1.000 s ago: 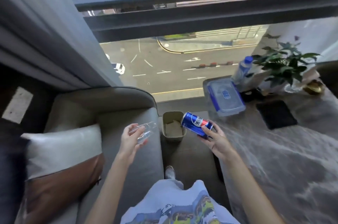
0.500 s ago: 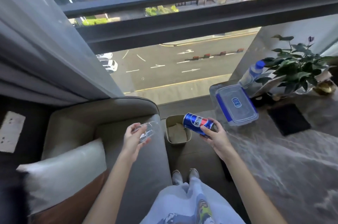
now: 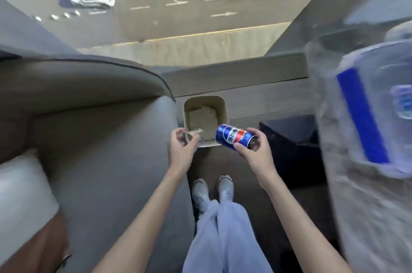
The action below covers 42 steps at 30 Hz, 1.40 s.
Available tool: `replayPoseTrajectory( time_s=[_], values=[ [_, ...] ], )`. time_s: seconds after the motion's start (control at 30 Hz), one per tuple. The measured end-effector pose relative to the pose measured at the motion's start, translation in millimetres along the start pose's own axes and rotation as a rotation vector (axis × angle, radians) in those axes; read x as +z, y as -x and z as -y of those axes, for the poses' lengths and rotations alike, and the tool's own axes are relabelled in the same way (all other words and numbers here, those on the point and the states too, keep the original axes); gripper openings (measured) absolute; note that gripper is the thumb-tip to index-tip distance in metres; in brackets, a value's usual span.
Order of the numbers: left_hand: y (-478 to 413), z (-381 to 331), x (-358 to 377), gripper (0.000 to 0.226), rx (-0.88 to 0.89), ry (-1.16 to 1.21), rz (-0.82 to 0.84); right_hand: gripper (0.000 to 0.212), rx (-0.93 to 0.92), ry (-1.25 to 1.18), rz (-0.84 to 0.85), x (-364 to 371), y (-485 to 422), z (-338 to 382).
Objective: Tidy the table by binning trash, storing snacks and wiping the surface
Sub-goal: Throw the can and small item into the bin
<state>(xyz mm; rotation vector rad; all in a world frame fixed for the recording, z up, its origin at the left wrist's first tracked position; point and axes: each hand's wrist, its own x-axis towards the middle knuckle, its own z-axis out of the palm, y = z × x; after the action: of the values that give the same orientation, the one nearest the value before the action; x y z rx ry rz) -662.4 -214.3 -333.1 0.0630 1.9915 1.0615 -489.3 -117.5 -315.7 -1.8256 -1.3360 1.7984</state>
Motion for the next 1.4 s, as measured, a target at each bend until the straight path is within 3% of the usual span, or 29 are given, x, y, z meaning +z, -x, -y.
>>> replayPoseTrajectory(
  time_s=[0.23,0.5,0.67,0.77,0.87,1.13,1.4],
  values=[
    [-154.9,117.0,84.3,0.047,0.201,-0.343,-0.048,0.062,-0.220,0.409,-0.067,54.5,-162.7,-125.0],
    [-243.4,193.8,128.9,0.047,0.376,-0.821,0.027,0.064,-0.429,0.979,0.155,103.6,-259.5,-206.1],
    [-271.6,213.6,138.3,0.043,0.449,-1.041,0.044,0.060,-0.385,1.062,0.211,116.4,-290.5,-228.6],
    [-275.3,221.8,138.5,0.060,0.437,-1.152,0.076,0.060,-0.377,1.086,0.230,115.2,-297.4,-234.1],
    [-270.1,223.6,133.8,0.079,0.395,-1.205,0.164,0.062,-0.400,1.091,0.266,109.2,-290.4,-231.4],
    [-200.2,176.4,86.6,0.067,0.480,-1.190,0.291,0.065,-0.418,1.118,0.217,77.4,-216.3,-179.2],
    [-25.0,38.1,-17.1,0.068,0.315,-1.082,0.395,0.067,-0.324,1.088,0.184,25.3,-11.4,-41.1]
  ],
)
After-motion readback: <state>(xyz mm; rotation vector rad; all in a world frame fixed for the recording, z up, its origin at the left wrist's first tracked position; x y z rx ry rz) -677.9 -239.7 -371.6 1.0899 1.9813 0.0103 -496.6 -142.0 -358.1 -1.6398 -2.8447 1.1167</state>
